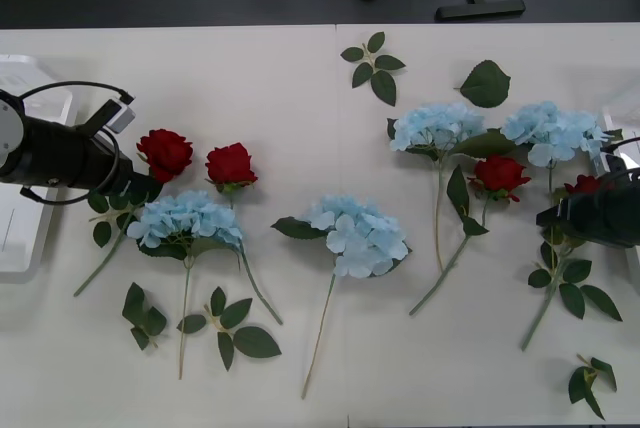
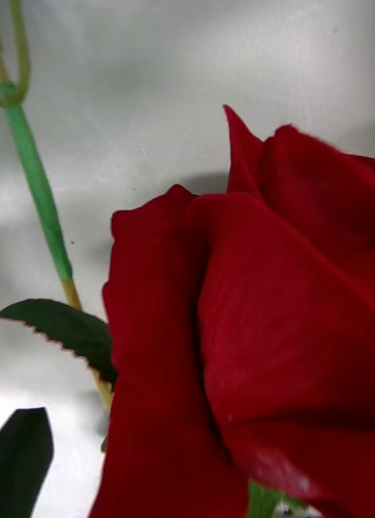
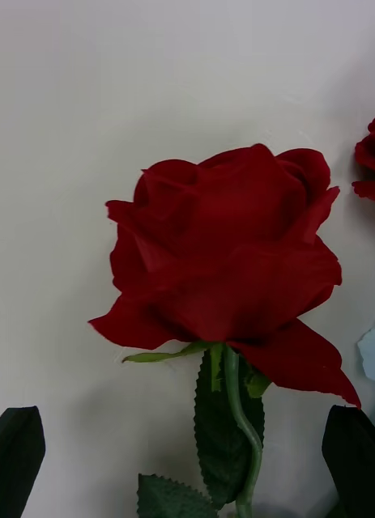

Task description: Place the red flowers into the right box and the blue flowers into the left box. If a person shows an open palm, hand one flower to the person first, then continue sorting.

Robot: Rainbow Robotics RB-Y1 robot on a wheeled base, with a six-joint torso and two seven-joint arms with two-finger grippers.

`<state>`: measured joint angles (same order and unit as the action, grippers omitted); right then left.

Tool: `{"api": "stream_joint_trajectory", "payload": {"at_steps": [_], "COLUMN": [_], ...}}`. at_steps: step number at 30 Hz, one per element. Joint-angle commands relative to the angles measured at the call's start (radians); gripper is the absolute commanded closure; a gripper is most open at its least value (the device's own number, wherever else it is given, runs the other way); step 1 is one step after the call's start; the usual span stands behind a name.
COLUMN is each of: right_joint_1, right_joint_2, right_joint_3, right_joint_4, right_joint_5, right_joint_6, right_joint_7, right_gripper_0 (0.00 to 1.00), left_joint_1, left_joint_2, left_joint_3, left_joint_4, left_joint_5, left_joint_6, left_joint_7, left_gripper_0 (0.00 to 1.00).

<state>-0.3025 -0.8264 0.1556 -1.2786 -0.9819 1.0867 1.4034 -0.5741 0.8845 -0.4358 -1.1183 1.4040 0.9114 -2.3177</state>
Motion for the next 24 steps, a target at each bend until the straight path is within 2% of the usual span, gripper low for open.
{"api": "stream_joint_trajectory", "payload": {"at_steps": [1,2,3,11,17,20,24], "right_joint_1": [-0.053,-0.055,-0.055,-0.055,-0.058,-0.070,-0.089], "right_joint_2": [0.020,0.020,0.018,0.020,0.020,0.018,0.013], "right_joint_3": [0.013,0.013,0.013,0.013,0.013,0.001,-0.077], "right_joint_4": [0.012,0.010,0.012,0.010,0.012,0.012,0.010], "right_joint_5": [0.011,0.011,0.011,0.012,0.012,0.002,-0.034], "right_joint_6": [0.007,0.010,0.010,0.010,0.016,0.052,0.153], "right_joint_7": [-0.041,-0.041,-0.041,-0.044,-0.044,-0.044,-0.027], "right_gripper_0": [0.65,0.88,1.00,1.00,1.00,1.00,1.00], "left_joint_1": [-0.046,-0.046,-0.047,-0.063,-0.061,-0.061,-0.061], "left_joint_2": [-0.019,-0.021,-0.024,-0.071,-0.082,-0.088,-0.096], "left_joint_3": [-0.038,-0.043,-0.044,-0.050,-0.050,-0.050,-0.050], "left_joint_4": [0.002,0.002,0.000,0.002,0.002,0.003,0.005], "left_joint_5": [-0.023,-0.028,-0.033,-0.177,-0.203,-0.218,-0.252], "left_joint_6": [-0.020,-0.026,-0.028,-0.037,-0.040,-0.040,-0.042], "left_joint_7": [-0.065,-0.065,-0.065,-0.054,-0.049,-0.048,-0.046], "left_gripper_0": [0.00,0.00,0.00,0.00,0.00,0.00,0.00]}}
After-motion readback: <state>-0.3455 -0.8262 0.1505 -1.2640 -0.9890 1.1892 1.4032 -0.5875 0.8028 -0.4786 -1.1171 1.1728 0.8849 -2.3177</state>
